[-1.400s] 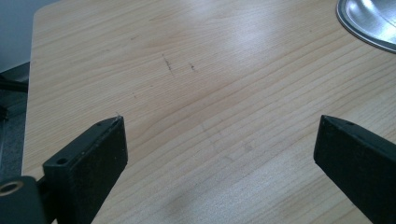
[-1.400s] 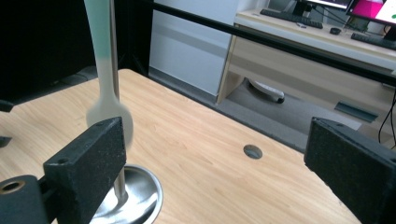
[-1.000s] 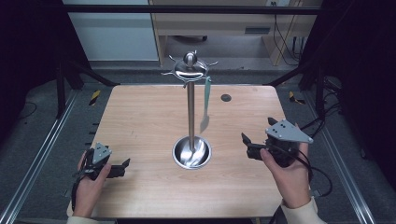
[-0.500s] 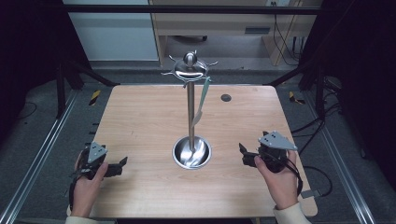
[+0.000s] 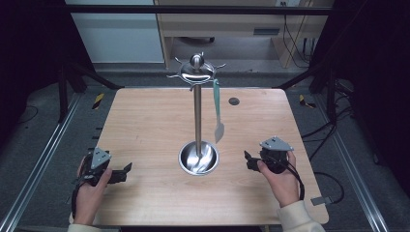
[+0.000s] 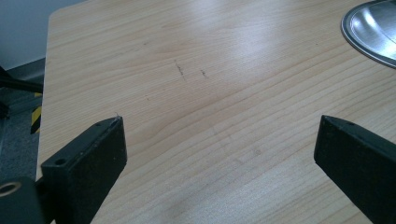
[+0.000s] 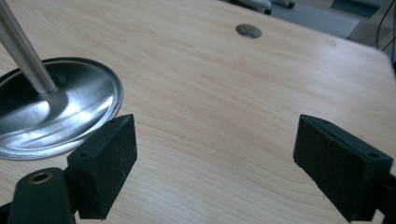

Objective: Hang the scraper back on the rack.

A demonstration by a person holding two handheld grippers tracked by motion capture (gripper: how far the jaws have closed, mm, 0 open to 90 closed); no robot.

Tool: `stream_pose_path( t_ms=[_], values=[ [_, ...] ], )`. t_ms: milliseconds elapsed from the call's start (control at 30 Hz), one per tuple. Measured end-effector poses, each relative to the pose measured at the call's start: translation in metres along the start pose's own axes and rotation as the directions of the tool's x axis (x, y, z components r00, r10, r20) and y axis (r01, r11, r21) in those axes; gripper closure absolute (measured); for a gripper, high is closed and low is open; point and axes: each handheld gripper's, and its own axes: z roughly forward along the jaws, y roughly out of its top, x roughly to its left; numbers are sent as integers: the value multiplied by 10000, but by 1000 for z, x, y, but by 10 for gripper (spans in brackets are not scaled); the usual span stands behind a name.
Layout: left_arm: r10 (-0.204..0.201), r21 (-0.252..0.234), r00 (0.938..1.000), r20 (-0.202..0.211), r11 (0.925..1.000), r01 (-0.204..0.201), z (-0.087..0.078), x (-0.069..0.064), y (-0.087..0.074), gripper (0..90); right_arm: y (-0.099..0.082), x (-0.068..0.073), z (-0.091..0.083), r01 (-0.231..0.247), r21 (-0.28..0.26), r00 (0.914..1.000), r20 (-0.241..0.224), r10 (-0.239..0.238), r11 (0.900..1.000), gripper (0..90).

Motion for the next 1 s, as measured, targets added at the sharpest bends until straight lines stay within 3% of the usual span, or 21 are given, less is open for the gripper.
stream_pose_path(
  t_ms=[233,433,767,900,1000],
  values=[
    [25,7,10000,-13,10000,-25,0,-1,0,23,-1,-5,22,-629,219,9980,-72,631,9978,145],
    [65,3,10000,-23,10000,-65,1,-1,0,22,-1,-10,42,-937,302,9955,171,932,9951,157],
    [136,4,9998,146,9999,-136,3,-3,2,23,-1,-18,67,-1084,255,9925,598,1067,9938,164],
    [-143,-88,9989,454,9999,148,6,-3,2,26,-3,-17,73,-1301,86,9914,165,1300,9915,169],
    [-120,-14,9989,463,9999,121,6,-4,1,27,-5,-13,73,-1472,391,9890,-104,1477,9883,158]
  ],
)
